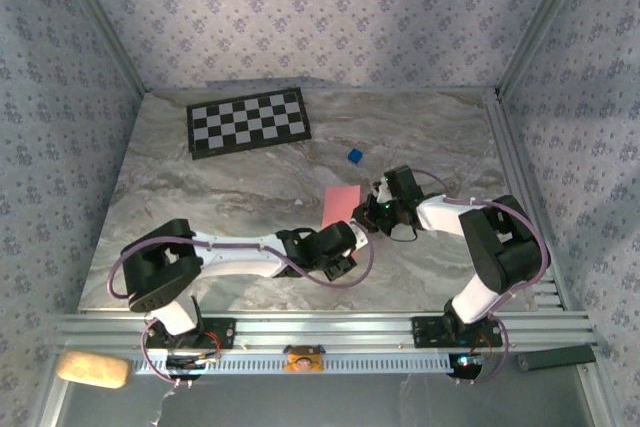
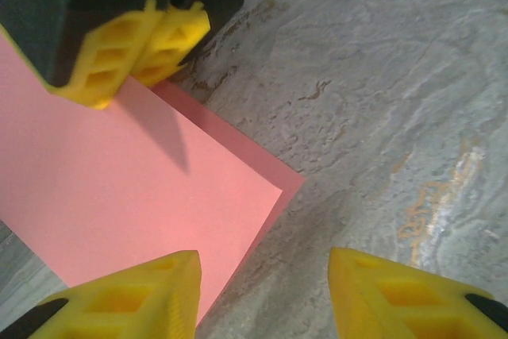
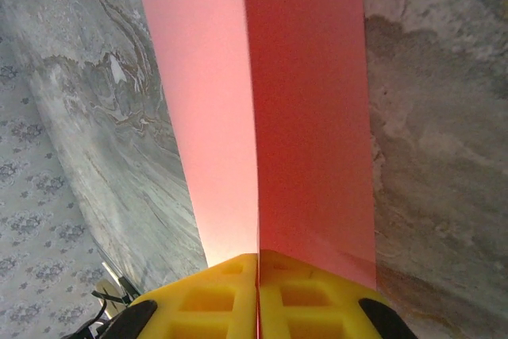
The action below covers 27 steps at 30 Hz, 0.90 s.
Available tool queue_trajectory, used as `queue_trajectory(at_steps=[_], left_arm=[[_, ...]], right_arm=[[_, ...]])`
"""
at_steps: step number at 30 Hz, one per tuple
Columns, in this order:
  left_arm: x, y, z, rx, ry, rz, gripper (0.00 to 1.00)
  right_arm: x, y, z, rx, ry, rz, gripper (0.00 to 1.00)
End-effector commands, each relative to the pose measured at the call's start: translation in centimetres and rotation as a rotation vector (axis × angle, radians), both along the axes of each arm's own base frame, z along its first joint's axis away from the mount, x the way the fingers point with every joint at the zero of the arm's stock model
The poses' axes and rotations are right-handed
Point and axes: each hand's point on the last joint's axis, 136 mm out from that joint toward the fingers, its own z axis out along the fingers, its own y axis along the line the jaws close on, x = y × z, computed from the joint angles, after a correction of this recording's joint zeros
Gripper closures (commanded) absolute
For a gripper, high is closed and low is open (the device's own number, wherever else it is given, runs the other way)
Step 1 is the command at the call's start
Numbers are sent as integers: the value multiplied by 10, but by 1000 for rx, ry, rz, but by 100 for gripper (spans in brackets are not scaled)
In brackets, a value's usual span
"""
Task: Fold a paper plane with a square sheet of paper (pick it up from the middle)
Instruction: Fold the triangle a second time at the center of the table.
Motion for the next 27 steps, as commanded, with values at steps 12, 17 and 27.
queue_trajectory(at_steps=[12,17,27], left_arm=[[24,-18,5,18,-150,30,55],[24,-18,5,21,-158,27,63],[26,-16,6,39,-174,27,85]], right_arm=[[-2,0,3,22,17,-9,91],[-3,-1,1,18,19,-11,90],[-3,-1,4,22,14,-11,90]])
